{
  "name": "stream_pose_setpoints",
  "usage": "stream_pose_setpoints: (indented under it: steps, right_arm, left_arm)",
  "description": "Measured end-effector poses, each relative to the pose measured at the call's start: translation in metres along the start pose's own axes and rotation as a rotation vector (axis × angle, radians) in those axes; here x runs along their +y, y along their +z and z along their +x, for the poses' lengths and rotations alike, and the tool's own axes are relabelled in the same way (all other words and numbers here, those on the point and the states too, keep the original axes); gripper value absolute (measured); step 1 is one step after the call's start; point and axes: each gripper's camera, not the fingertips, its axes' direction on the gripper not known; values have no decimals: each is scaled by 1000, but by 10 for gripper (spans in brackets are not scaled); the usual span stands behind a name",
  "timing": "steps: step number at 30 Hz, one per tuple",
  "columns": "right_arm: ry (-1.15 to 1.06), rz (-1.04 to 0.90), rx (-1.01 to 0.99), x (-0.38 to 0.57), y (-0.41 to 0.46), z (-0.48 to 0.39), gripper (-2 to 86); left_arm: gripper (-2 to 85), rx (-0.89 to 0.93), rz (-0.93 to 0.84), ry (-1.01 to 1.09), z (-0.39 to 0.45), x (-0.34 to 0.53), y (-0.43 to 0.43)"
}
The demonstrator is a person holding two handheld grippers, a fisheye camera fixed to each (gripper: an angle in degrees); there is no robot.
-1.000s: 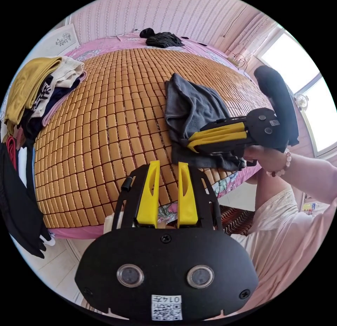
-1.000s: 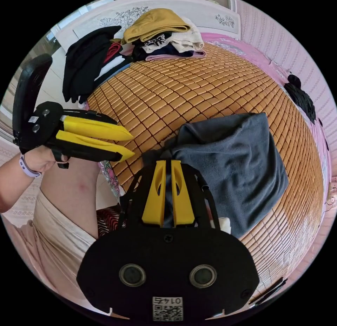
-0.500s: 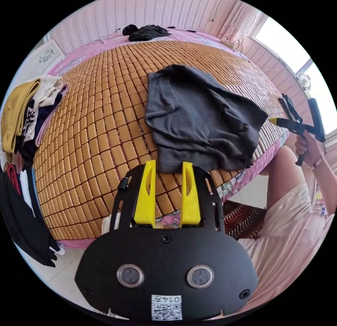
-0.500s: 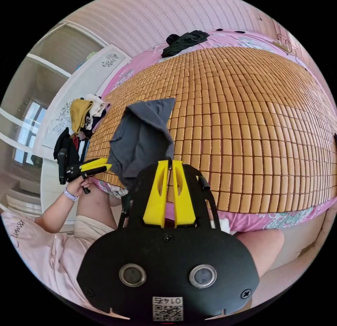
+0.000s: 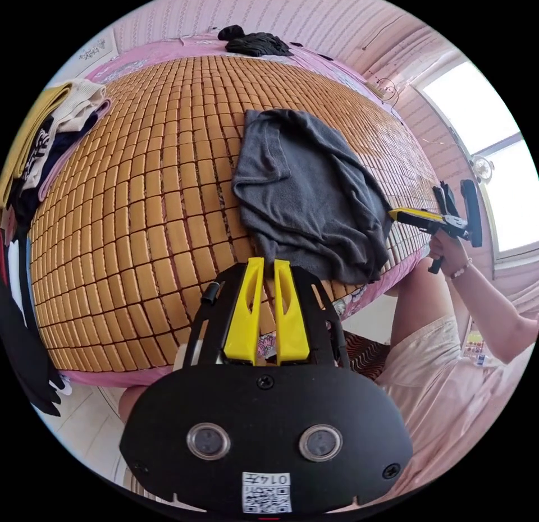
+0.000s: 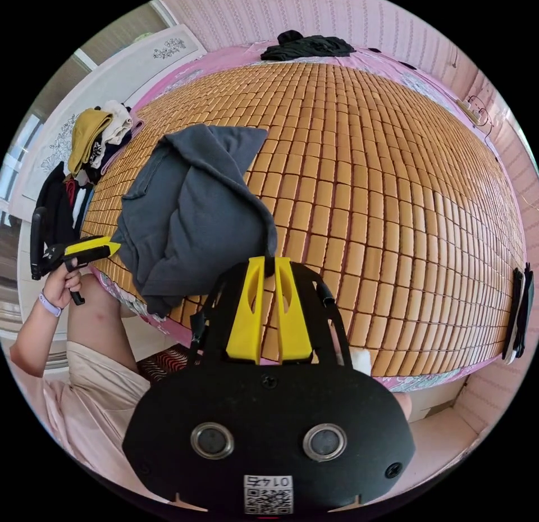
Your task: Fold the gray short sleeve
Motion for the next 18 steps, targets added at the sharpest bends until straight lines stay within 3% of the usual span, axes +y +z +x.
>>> stream_pose_setpoints:
  steps: [6, 14, 18]
  right_arm:
    - [55, 302, -452, 45, -87, 54, 11]
    - [-139, 769, -309, 88, -270, 56, 9]
    - [-229, 991, -313, 129, -354, 51, 9]
  left_arm:
    - [11, 100, 272, -4, -4, 32, -99]
    - [1, 80, 713, 100, 21, 49, -308]
    - [1, 59, 835, 170, 43, 77, -384]
